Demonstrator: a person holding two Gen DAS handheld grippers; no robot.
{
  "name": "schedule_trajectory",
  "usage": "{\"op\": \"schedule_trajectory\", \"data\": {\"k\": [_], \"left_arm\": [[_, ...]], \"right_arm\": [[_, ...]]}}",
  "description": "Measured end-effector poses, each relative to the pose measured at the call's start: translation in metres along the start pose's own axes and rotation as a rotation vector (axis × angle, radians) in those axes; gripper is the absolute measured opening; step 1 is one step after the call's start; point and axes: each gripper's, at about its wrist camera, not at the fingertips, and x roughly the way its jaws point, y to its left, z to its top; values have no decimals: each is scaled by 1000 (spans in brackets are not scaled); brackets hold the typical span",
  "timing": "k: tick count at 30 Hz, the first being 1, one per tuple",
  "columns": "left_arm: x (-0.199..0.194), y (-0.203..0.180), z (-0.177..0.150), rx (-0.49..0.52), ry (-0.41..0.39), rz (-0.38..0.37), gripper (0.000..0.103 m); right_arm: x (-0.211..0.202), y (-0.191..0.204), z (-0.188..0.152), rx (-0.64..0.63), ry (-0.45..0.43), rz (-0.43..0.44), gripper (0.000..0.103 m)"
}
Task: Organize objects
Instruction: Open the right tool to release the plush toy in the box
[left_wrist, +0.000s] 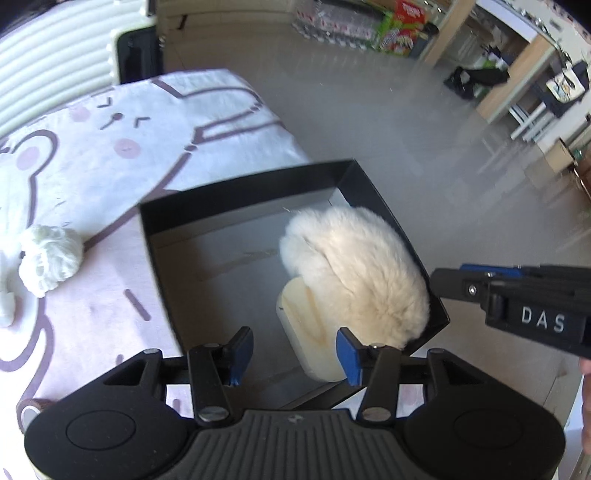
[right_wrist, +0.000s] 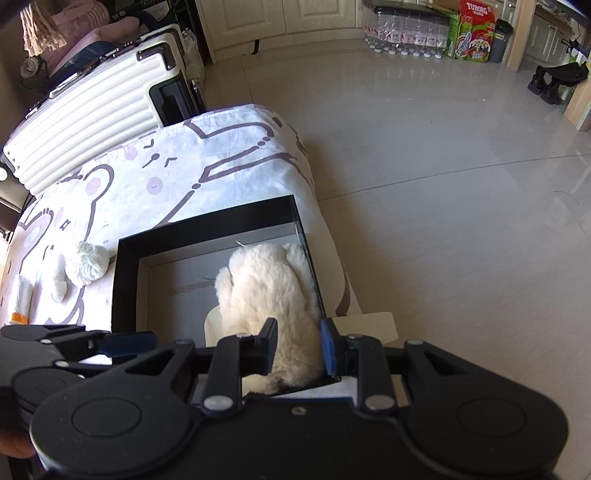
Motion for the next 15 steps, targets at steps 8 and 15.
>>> {"op": "schedule_trajectory", "data": {"k": [8, 15], "left_arm": [[-32, 10, -10, -50, -53, 46, 65], [-50, 15, -16, -67, -88, 103, 79]], "right_arm": [[-14, 4, -9, -4, -34, -39, 35], [-24, 1, -19, 7, -53, -81, 48]]}}
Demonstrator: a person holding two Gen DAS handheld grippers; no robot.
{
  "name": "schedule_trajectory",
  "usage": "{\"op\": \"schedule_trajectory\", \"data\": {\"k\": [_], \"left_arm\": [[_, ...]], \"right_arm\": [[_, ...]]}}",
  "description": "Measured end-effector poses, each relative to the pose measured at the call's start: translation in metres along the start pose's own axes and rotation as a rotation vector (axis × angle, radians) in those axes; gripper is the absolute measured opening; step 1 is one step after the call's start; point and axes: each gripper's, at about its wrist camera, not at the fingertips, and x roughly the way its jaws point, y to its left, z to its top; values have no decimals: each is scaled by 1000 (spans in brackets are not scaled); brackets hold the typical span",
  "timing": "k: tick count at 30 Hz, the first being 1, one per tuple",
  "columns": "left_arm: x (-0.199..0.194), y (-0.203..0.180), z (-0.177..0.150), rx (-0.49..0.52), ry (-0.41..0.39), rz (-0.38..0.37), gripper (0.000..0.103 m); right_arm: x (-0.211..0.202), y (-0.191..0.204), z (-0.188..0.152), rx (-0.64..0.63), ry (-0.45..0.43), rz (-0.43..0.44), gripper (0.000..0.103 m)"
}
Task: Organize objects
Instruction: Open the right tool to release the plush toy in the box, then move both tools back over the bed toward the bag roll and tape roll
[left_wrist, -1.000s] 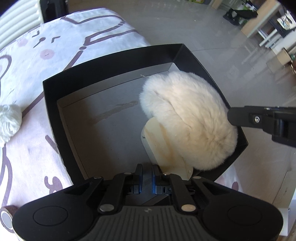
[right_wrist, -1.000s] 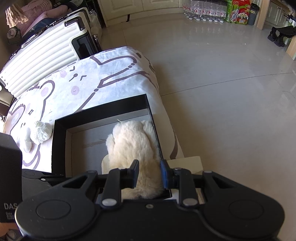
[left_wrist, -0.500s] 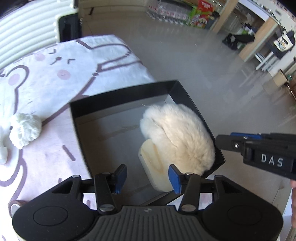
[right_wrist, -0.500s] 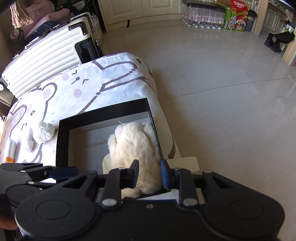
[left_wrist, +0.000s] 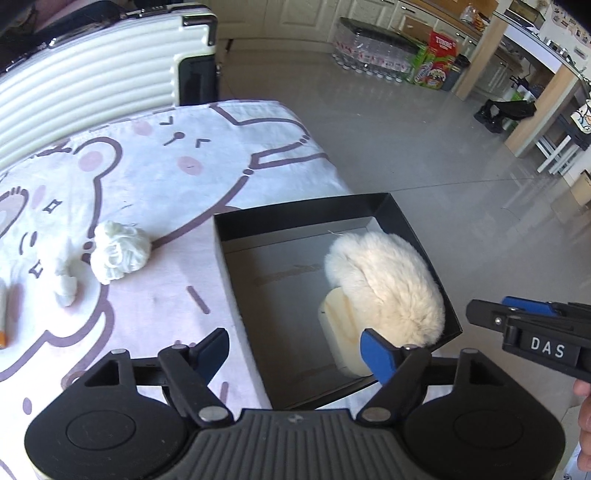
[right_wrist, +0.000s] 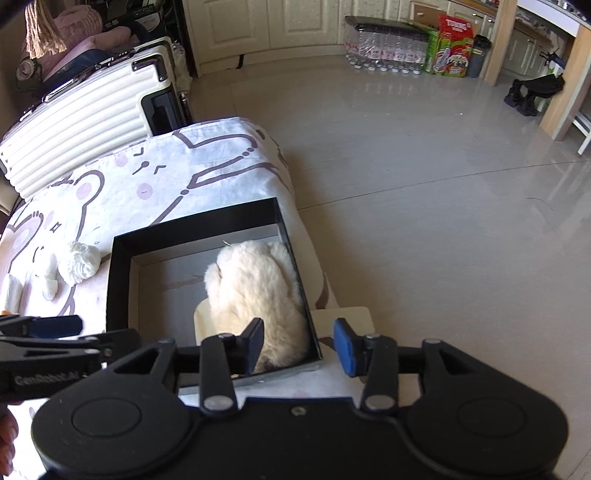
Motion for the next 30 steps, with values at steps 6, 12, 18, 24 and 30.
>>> {"op": "schedule_trajectory", "data": {"k": [6, 12, 18, 24, 30], "left_arm": [[-17, 7, -5, -24, -32, 41, 87], [-33, 13, -12, -36, -64, 78, 96], [-46, 16, -19, -25, -83, 110, 101], [-56, 17, -26, -13, -100, 139, 103], [-64, 21, -29, -17, -106, 147, 103]], "right_arm": [[-12, -5, -6, 13, -36, -27, 63], [-24, -5, -13, -5, -60, -60, 81], [-36, -4, -19, -5, -92, -70, 96], [-47, -4, -24, -12, -126, -106, 102], [-55, -1, -28, -34, -144, -104, 103]]}}
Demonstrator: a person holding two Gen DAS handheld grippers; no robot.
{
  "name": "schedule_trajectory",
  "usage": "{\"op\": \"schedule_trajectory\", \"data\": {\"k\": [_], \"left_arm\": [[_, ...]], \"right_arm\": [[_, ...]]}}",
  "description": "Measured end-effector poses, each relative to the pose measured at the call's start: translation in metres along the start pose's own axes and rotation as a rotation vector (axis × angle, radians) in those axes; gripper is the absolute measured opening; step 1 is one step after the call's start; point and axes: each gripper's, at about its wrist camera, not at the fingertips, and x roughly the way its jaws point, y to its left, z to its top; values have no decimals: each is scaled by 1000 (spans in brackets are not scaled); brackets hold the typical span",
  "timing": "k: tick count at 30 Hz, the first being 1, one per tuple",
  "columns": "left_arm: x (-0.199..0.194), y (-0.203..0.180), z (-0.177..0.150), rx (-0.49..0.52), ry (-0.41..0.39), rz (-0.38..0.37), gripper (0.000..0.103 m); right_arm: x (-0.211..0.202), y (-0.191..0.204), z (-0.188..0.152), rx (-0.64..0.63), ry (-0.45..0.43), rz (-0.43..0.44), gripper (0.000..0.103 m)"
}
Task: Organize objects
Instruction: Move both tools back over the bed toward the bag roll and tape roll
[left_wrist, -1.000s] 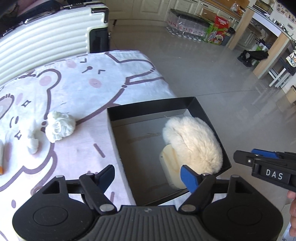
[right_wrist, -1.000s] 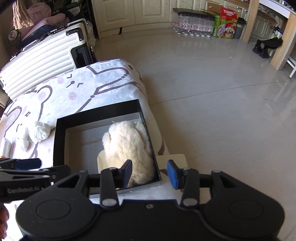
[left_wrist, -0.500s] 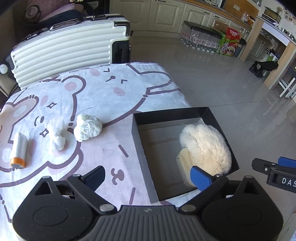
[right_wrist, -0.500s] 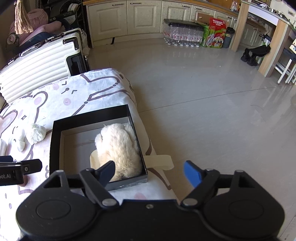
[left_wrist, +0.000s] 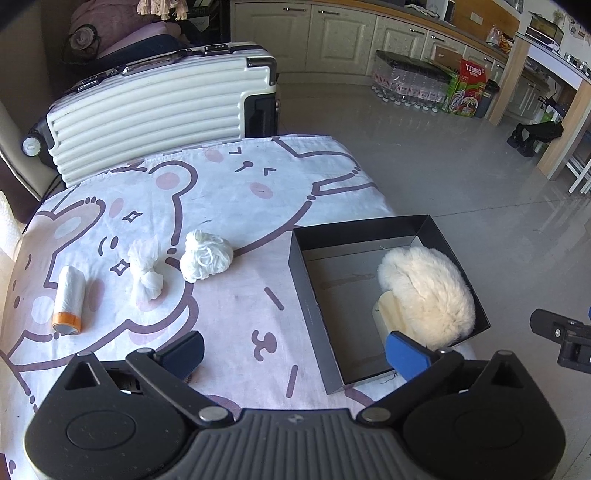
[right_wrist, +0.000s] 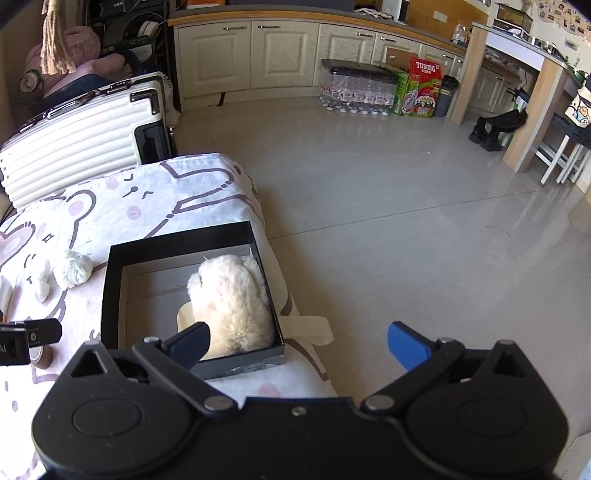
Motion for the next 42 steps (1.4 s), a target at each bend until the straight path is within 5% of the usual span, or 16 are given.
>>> {"op": "schedule_trajectory", "data": {"k": [24, 42], "left_arm": [[-8, 21, -3, -19, -33, 20, 103], [-18, 118, -20, -126, -29, 129, 103]], "right_arm": [[-9, 13, 1, 4, -22, 26, 103], [-1, 112, 13, -106, -18, 143, 103]]}}
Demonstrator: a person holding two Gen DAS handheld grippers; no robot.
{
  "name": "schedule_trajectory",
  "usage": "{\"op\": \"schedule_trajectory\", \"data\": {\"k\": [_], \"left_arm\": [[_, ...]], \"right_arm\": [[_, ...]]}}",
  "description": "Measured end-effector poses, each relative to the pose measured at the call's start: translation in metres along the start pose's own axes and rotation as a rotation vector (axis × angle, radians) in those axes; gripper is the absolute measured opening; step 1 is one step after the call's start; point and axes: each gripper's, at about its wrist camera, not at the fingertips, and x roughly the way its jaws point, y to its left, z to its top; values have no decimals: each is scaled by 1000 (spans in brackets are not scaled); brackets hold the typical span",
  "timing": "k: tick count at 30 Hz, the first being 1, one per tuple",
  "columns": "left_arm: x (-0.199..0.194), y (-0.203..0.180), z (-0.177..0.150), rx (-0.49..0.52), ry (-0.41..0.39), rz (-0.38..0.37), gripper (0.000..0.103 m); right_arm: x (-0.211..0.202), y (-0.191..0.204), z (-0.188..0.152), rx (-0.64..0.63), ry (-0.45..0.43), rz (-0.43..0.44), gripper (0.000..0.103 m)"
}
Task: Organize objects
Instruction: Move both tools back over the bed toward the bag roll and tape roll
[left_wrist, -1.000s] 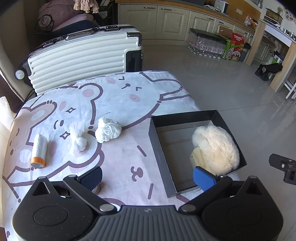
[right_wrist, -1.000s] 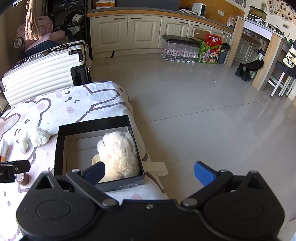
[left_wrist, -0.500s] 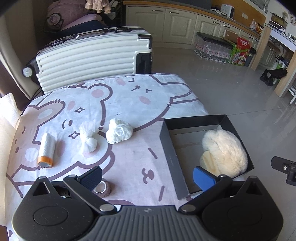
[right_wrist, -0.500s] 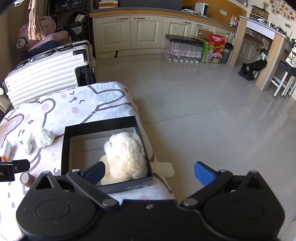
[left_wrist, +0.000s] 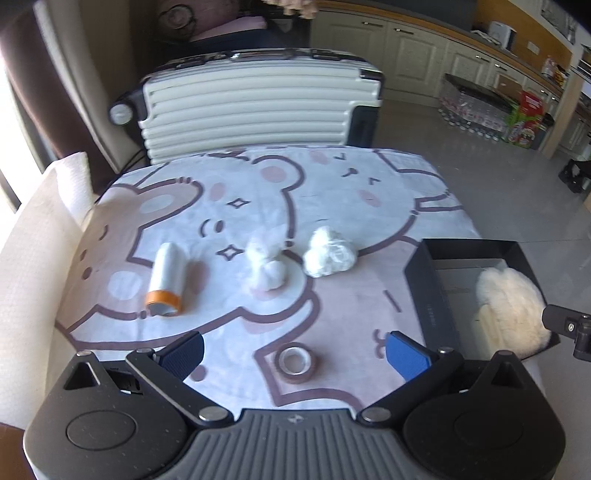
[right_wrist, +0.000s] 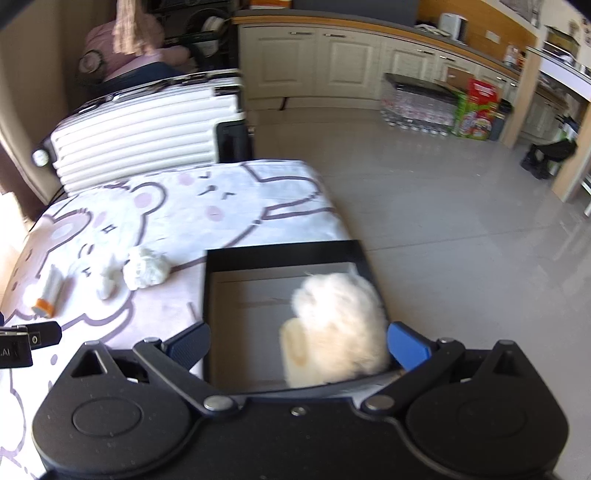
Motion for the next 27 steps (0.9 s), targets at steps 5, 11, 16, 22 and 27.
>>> {"op": "schedule_trajectory", "data": {"k": [5, 11, 16, 22, 27], "left_arm": [[-2, 35, -4, -47, -1, 38, 103], [-5, 64, -8, -88, -5, 72, 103], [-6, 82, -10, -121, -22, 95, 103], [-3, 98, -11, -171, -33, 112, 103], [1, 106, -10, -184, -57, 130, 103]], "right_arm": [[4, 34, 5, -36, 2, 46, 103], [8, 67, 9, -76, -1, 86, 103], [11, 87, 9, -103, -6, 120, 103], [14, 101, 9, -123, -7, 151, 103], [18, 106, 11, -99, -5, 190, 103]]}}
